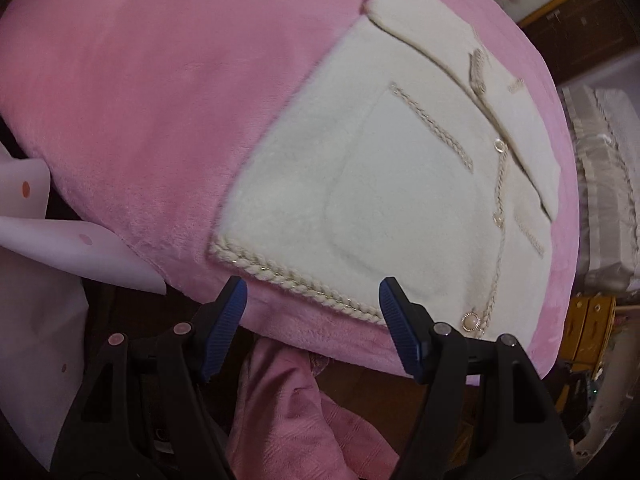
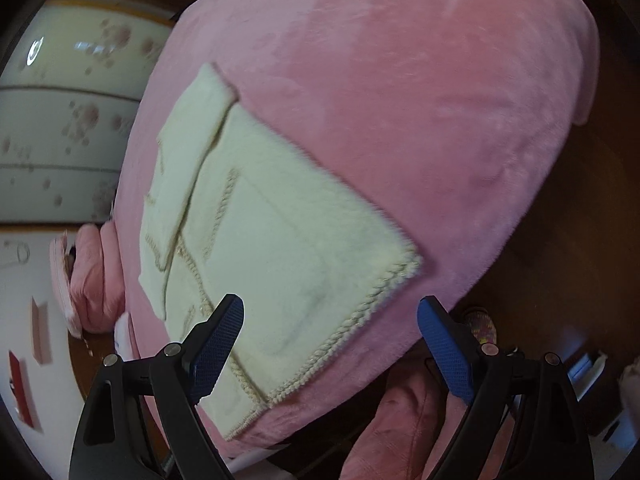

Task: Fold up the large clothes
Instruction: 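Move both open grippers to the braided hem of the cardigan, then grasp the braided hem with the left gripper while the right gripper grasps it too, then lift the hem with both grippers and fold it over toward the collar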

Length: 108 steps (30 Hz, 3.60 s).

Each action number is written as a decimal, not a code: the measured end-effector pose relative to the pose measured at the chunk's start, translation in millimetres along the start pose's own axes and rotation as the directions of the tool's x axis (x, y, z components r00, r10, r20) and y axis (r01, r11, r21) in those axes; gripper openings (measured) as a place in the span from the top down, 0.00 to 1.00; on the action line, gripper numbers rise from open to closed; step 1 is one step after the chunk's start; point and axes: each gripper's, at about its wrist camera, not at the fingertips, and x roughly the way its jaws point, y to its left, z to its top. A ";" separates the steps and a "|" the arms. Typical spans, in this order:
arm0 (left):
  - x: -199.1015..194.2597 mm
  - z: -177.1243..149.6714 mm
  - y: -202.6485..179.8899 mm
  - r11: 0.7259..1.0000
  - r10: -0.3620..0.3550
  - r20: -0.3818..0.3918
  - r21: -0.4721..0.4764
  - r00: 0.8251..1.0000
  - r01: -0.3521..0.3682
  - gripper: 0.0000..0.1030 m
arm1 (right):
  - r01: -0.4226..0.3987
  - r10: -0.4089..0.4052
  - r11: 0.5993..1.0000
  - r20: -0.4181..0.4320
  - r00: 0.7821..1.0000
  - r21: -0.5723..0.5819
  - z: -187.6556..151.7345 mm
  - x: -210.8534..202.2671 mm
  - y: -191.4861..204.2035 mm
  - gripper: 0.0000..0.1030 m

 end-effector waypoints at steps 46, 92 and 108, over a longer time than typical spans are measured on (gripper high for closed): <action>86.0 33.3 -45.7 0.920 0.316 -0.116 0.279 0.942 -0.274 0.56 | 0.187 -0.234 0.940 -0.137 0.963 -0.286 38.1 93.2 -8.2 0.67; -151.1 201.4 -214.9 0.936 -0.329 0.539 0.073 0.776 0.345 0.90 | -0.708 0.733 0.679 0.134 0.667 -0.194 50.0 -44.6 280.2 0.85; -115.5 387.4 -249.2 0.986 -0.169 0.589 0.100 0.790 0.136 0.90 | -0.560 0.600 0.797 0.389 0.698 -0.225 118.3 -0.7 349.3 0.85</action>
